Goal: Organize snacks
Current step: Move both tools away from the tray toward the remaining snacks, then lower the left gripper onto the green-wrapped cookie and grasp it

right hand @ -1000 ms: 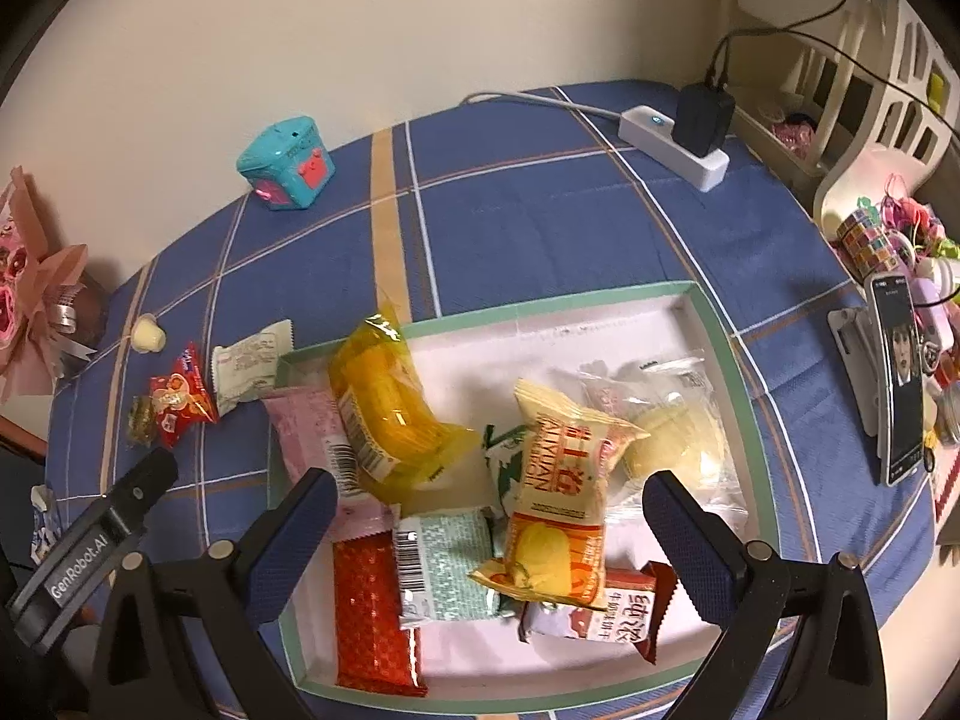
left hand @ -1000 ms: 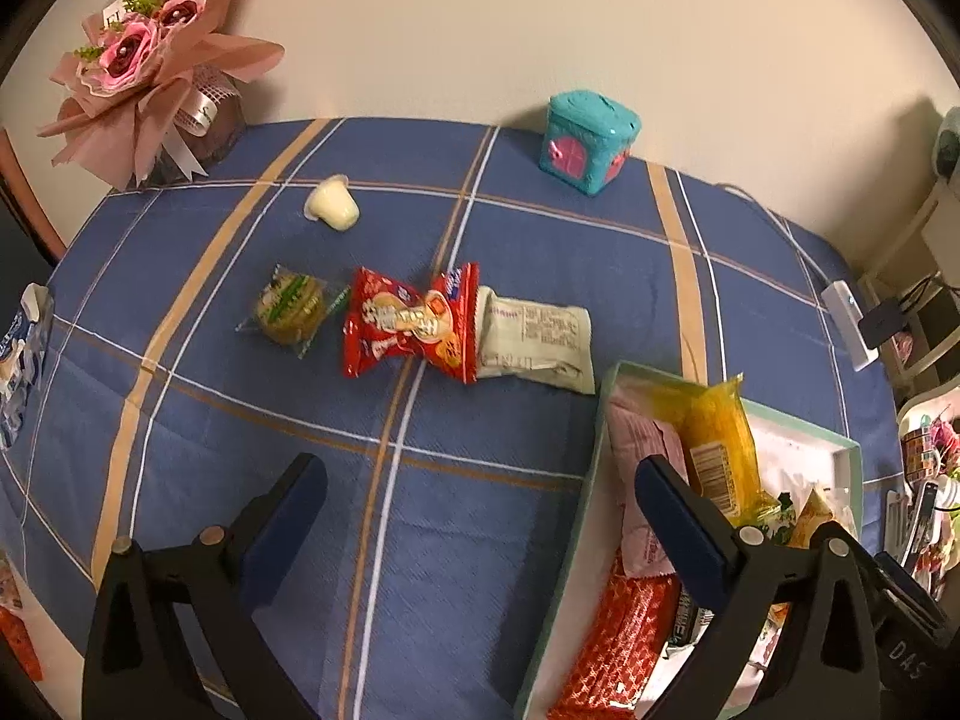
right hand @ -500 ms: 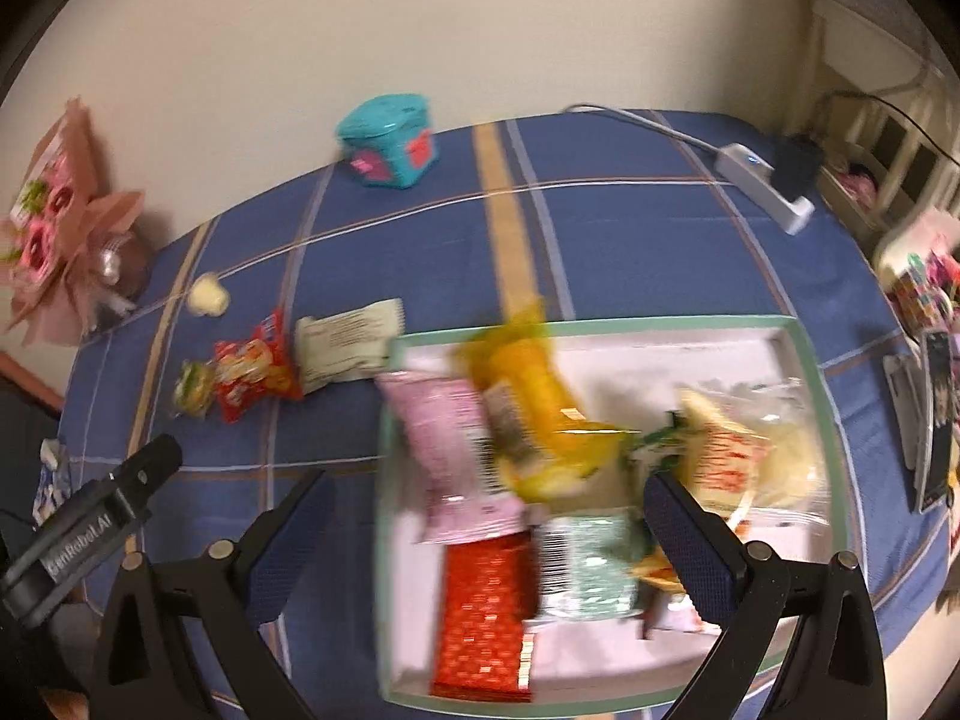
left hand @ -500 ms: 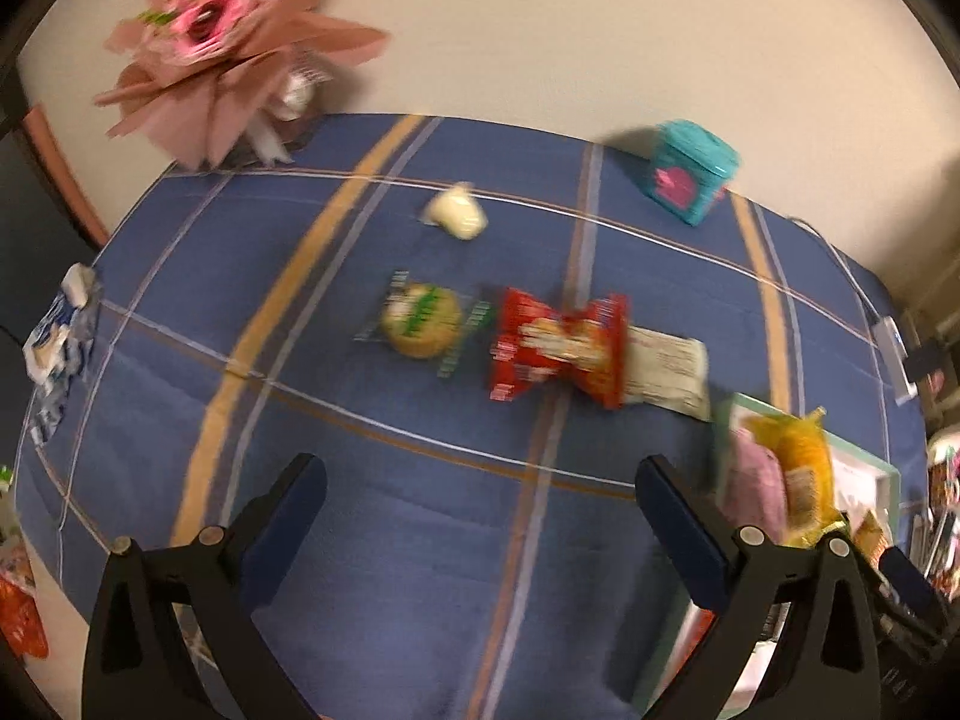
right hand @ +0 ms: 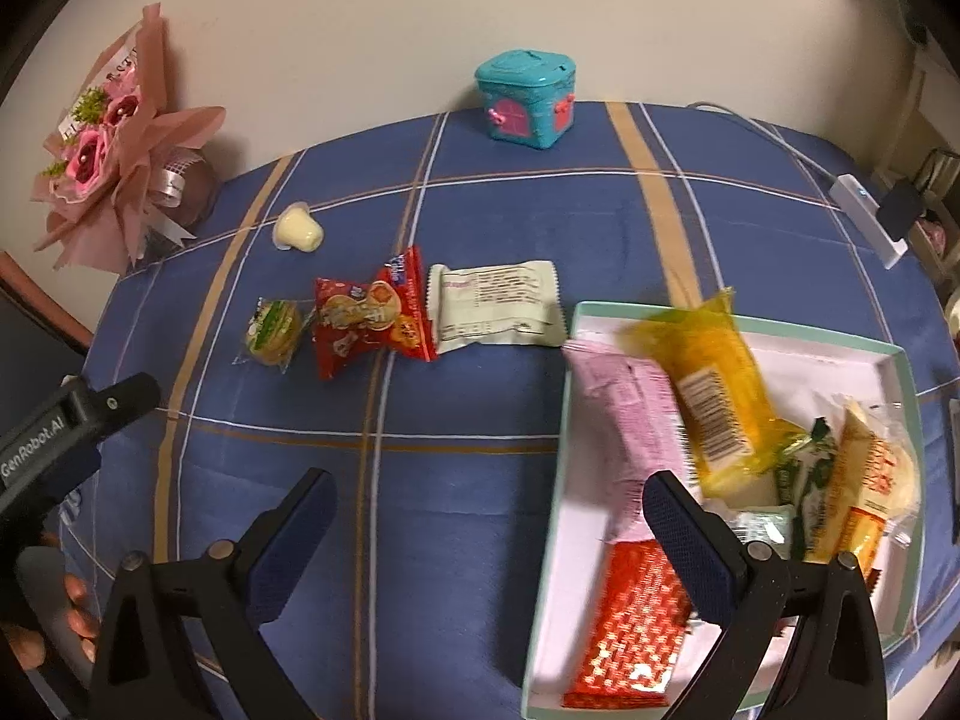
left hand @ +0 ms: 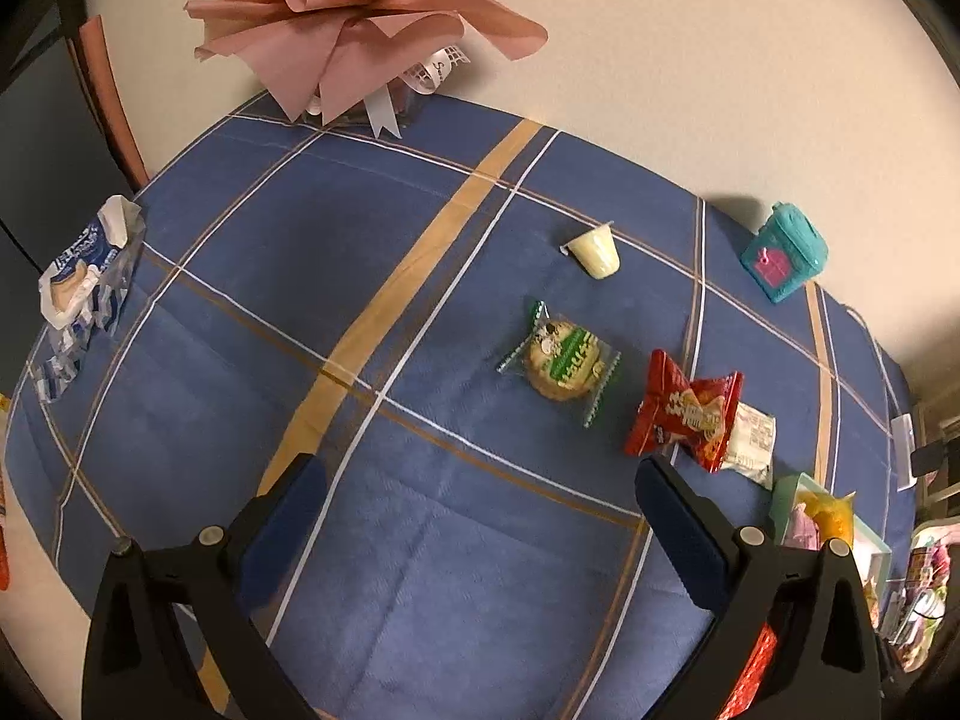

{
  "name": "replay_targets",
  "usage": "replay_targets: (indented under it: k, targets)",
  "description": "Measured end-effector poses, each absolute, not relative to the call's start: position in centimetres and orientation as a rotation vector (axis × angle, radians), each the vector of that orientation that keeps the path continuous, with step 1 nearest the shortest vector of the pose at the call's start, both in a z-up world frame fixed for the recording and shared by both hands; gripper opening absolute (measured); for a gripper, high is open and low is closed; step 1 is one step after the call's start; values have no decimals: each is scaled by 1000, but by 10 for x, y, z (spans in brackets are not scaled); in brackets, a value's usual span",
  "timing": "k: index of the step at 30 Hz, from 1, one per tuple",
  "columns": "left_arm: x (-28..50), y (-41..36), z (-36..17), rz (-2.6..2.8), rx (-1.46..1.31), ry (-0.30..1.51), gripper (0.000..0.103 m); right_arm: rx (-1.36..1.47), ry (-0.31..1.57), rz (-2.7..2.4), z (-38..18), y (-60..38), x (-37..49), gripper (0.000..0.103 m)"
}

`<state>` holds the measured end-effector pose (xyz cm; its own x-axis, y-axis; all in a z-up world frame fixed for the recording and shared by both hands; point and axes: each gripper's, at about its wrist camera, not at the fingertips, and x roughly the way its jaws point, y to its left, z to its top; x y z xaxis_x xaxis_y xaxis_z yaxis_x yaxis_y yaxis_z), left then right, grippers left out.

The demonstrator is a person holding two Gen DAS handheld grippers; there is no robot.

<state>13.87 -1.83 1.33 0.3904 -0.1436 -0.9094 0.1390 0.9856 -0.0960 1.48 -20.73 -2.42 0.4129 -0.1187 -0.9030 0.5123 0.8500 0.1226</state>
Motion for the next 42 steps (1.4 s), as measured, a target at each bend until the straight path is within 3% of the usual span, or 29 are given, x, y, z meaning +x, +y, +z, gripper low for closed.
replay_targets:
  k: [26, 30, 42]
  targets:
    - [184, -48, -30, -300, 15, 1138, 102, 408, 998, -373, -34, -199, 80, 103]
    - [191, -48, -41, -303, -9, 1153, 94, 402, 1013, -371, -44, -200, 92, 103]
    - [215, -39, -59, -350, -130, 1168, 90, 367, 1011, -336, -56, -198, 124, 100]
